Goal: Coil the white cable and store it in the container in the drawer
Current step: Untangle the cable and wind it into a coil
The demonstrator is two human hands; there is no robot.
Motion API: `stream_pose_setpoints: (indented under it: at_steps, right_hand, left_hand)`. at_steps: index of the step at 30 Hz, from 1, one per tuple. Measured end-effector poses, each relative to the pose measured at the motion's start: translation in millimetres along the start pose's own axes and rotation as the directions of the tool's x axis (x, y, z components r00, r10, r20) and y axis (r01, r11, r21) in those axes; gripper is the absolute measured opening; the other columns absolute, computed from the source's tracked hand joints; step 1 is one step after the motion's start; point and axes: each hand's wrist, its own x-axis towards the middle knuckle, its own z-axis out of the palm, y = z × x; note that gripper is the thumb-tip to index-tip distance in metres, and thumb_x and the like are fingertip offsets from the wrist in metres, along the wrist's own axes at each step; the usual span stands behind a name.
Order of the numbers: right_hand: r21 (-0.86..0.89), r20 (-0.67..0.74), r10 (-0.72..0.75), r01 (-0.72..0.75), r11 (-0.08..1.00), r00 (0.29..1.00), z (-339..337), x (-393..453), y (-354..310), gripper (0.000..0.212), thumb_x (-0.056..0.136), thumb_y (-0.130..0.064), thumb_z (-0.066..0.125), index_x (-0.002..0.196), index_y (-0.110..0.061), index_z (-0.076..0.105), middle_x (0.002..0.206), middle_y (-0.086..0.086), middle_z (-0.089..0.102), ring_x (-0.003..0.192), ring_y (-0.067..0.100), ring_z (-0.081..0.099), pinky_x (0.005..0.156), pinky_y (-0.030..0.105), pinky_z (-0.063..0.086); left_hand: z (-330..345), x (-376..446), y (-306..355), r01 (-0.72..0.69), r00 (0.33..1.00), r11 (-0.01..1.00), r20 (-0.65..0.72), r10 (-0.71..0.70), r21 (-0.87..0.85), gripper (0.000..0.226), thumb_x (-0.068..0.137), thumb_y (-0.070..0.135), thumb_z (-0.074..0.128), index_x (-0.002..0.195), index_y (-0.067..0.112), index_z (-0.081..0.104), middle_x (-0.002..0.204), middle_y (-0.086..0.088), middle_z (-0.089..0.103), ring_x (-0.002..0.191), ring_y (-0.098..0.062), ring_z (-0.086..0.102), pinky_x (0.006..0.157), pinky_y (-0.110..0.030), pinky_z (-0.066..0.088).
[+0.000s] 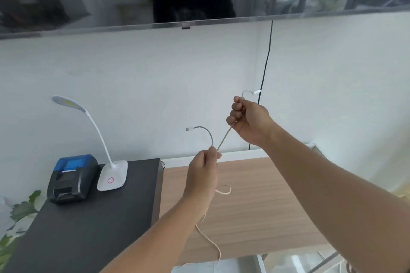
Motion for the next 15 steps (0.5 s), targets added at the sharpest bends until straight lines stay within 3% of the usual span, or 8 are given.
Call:
stream_pose_setpoints:
  at_steps: [2, 4, 6, 9, 15]
  right_hand:
    - [0.003, 0.022, -0.024, 0.024, 1.000, 0.999, -1, -5, -12, 0.023, 0.104, -0.009, 0.043, 0.088, -0.011, 0.060, 0.061, -0.003, 0.049, 0.050, 0.013, 0.036, 0.047, 0.025, 0.040]
    - [-0.009, 0.065, -0.033, 0.033, 0.999, 0.997, -3, -10, -19, 0.022, 0.104, -0.010, 0.042, 0.090, -0.011, 0.059, 0.062, -0.003, 0.049, 0.050, 0.013, 0.036, 0.046, 0.024, 0.038]
    - [-0.008, 0.097, -0.045, 0.046, 0.999, 0.994, -5, -14, -25, 0.023, 0.103, -0.010, 0.042, 0.089, -0.011, 0.059, 0.062, -0.003, 0.048, 0.049, 0.012, 0.035, 0.044, 0.024, 0.037]
    - [0.037, 0.116, -0.073, 0.070, 0.997, 0.991, -6, -19, -36, 0.025, 0.105, -0.011, 0.040, 0.088, -0.012, 0.059, 0.061, -0.005, 0.045, 0.049, 0.011, 0.031, 0.042, 0.022, 0.033]
    - [0.093, 0.172, -0.073, 0.058, 0.994, 0.982, -2, -29, -58, 0.021, 0.103, -0.019, 0.047, 0.086, -0.022, 0.058, 0.061, -0.009, 0.039, 0.046, 0.010, 0.023, 0.035, 0.020, 0.024]
  left_hand:
    - [-9, -14, -3, -0.033, 0.999, 0.998, -0.025, 0.034, 0.045, 0.044, 0.095, 0.051, 0.056, 0.083, 0.012, 0.069, 0.052, 0.017, 0.038, 0.047, -0.005, 0.036, 0.044, -0.011, 0.033]
    - [-16, -27, -7, -0.034, 0.999, 0.999, -0.034, 0.035, 0.033, 0.047, 0.092, 0.052, 0.062, 0.080, 0.007, 0.065, 0.053, 0.013, 0.031, 0.047, -0.008, 0.029, 0.043, -0.017, 0.029]
    - [-23, -37, -9, -0.014, 1.000, 1.000, 0.010, 0.014, -0.007, 0.042, 0.087, 0.055, 0.067, 0.078, 0.014, 0.068, 0.054, 0.009, 0.027, 0.045, -0.011, 0.023, 0.043, -0.024, 0.022]
    - [-30, -48, -12, 0.016, 0.996, 0.996, 0.093, -0.008, -0.086, 0.041, 0.078, 0.059, 0.067, 0.078, 0.018, 0.072, 0.048, 0.005, 0.026, 0.037, -0.012, 0.018, 0.037, -0.018, 0.018]
    - [-33, -49, -12, 0.160, 0.973, 0.946, 0.205, -0.103, -0.283, 0.033, 0.080, 0.040, 0.066, 0.077, 0.007, 0.060, 0.044, -0.010, 0.043, 0.025, -0.015, 0.036, 0.030, -0.016, 0.029]
